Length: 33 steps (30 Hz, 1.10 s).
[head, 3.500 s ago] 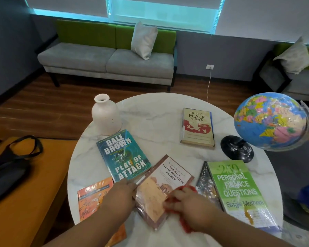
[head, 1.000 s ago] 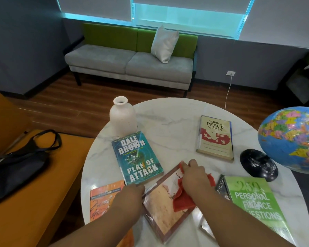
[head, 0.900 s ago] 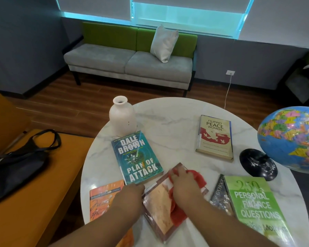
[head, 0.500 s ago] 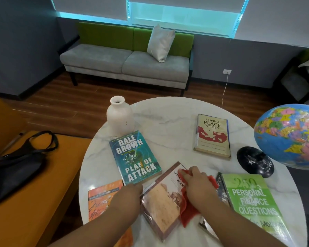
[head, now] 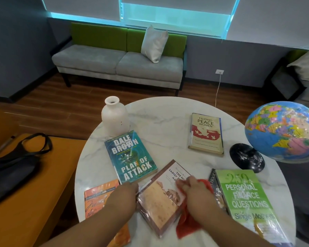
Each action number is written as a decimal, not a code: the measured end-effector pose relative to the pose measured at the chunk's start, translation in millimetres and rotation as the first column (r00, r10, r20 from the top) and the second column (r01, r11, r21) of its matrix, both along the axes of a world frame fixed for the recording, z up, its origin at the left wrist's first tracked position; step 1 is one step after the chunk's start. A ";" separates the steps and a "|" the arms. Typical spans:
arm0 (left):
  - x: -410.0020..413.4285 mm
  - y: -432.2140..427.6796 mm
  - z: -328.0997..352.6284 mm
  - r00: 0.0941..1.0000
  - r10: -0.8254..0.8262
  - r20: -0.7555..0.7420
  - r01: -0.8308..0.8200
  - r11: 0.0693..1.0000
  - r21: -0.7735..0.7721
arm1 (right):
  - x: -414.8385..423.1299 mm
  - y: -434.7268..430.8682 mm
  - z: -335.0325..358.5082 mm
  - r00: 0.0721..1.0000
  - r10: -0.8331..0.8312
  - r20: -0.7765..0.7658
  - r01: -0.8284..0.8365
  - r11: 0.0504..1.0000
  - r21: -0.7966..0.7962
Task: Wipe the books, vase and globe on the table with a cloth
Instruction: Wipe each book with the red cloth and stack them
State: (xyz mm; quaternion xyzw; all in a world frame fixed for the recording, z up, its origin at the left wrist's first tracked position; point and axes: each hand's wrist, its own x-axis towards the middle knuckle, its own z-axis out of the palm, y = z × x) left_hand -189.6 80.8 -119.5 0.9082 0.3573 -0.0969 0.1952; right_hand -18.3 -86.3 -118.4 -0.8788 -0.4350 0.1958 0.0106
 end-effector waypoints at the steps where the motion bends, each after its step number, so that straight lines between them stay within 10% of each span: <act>1: 0.0 -0.6 0.2 1.000 -0.001 -0.006 0.001 1.000 0.005 | 9.7 2.6 3.0 0.998 -0.039 0.059 0.042 0.998 -0.045; 8: 0.4 1.8 0.5 0.999 -0.026 -0.037 0.026 1.000 0.012 | -62.4 -2.4 -8.8 0.976 0.095 -0.196 -0.102 0.994 -0.028; 19: 1.0 -1.7 6.0 0.999 -0.031 -0.038 0.031 0.999 0.011 | -5.9 19.0 26.4 0.995 -0.015 0.099 0.031 0.986 -0.165; 24: 1.1 -1.5 8.2 0.999 -0.031 -0.029 0.031 1.000 0.003 | -66.5 11.0 13.5 0.951 0.212 -0.226 -0.230 0.972 -0.055; 27: 1.1 -0.7 8.4 0.999 -0.030 -0.038 0.030 1.000 -0.010 | -63.0 1.7 19.0 0.925 0.077 -0.373 -0.033 0.992 0.123; 33: 3.5 -2.0 8.3 0.996 -0.043 -0.076 0.042 0.999 -0.011 | 13.7 4.7 5.0 0.974 -0.211 -0.081 0.219 0.970 0.103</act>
